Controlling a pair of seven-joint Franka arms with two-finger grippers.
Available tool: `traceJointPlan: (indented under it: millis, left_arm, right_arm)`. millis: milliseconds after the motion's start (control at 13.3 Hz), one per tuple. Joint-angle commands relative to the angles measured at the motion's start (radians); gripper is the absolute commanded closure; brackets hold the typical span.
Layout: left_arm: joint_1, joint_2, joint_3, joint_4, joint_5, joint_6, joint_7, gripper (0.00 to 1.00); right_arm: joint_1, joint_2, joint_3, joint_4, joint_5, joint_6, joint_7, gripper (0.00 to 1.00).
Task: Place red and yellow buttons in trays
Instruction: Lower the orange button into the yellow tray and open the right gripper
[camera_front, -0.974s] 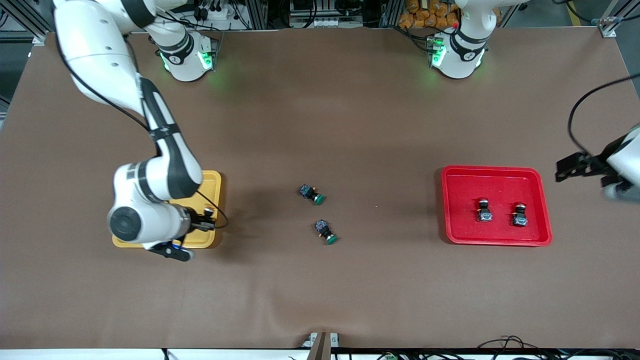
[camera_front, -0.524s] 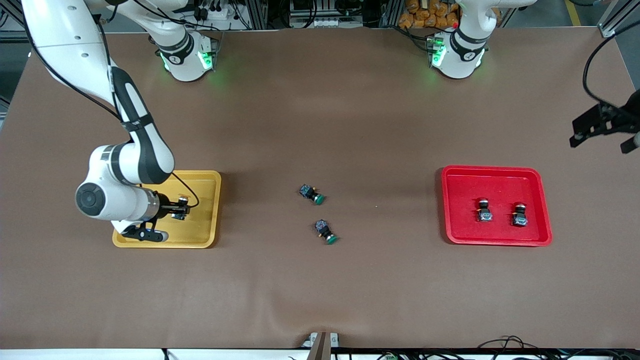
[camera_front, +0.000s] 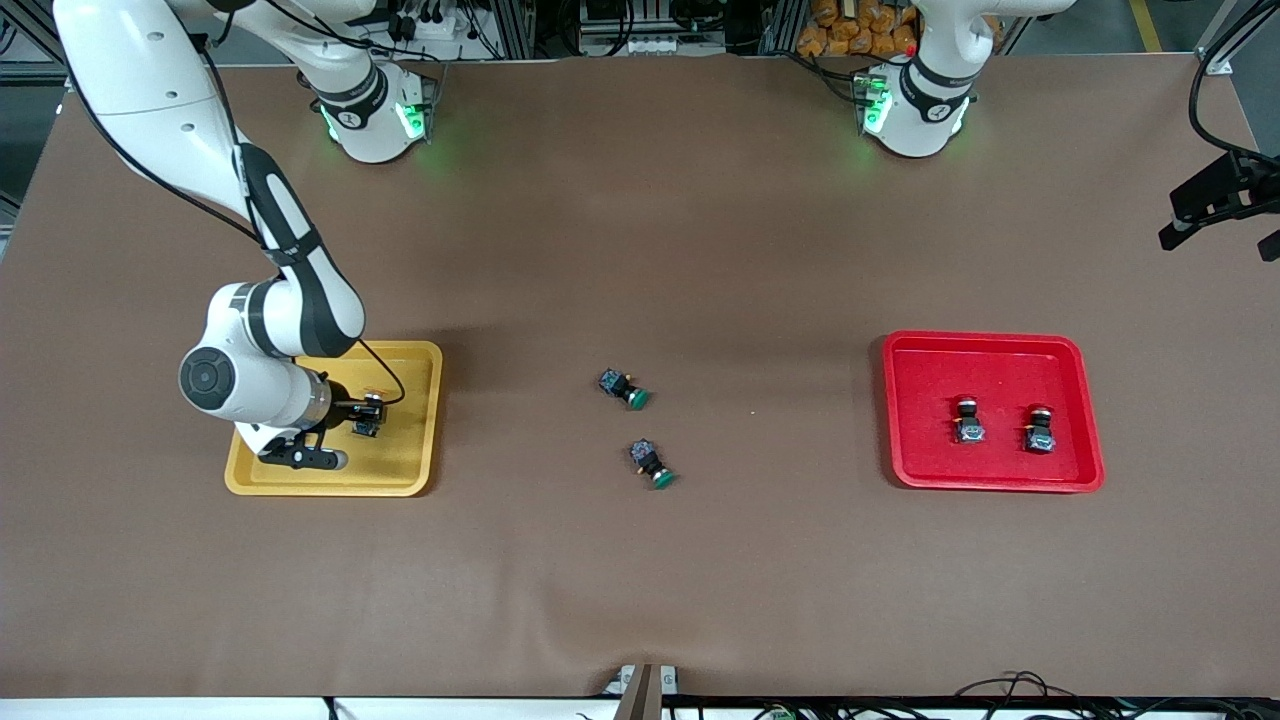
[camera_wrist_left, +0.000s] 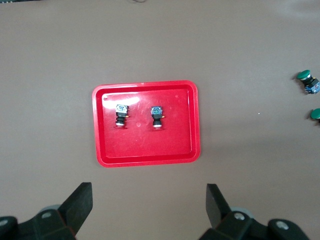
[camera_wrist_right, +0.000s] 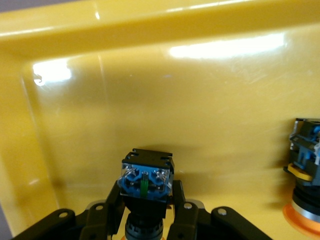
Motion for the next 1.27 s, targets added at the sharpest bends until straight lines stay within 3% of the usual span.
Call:
traceJointPlan:
  millis: [0,75,150,450,749,1199]
  left_arm:
    - [-0.008,-0.021,0.007,-0.017,-0.016,0.0,-0.039,0.0]
    - [-0.004,-0.021,-0.001,-0.017,-0.014,0.0,-0.04,0.0]
    - [-0.004,-0.018,-0.004,-0.012,-0.007,0.0,-0.04,0.0]
    - [-0.002,-0.009,0.002,-0.006,0.001,-0.001,-0.039,0.0]
    - [-0.005,-0.009,-0.004,0.005,0.006,-0.001,-0.036,0.0]
    - [-0.007,0.006,-0.002,0.016,0.018,-0.003,-0.035,0.0]
  right_arm:
    - [-0.011,-0.027,0.014,-0.032,0.009,0.018,-0.023,0.59]
    - [-0.008,-0.026,0.014,-0.031,0.009,0.018,-0.023,0.26]
    - [-0.008,-0.026,0.014,-0.031,0.003,0.018,-0.023,0.0]
    - [-0.011,-0.032,0.014,-0.019,0.003,-0.007,-0.021,0.0]
    - [-0.022,-0.055,0.012,0.092,0.003,-0.171,-0.021,0.0]
    - [-0.062,-0.044,0.014,0.476,-0.01,-0.551,-0.018,0.0]
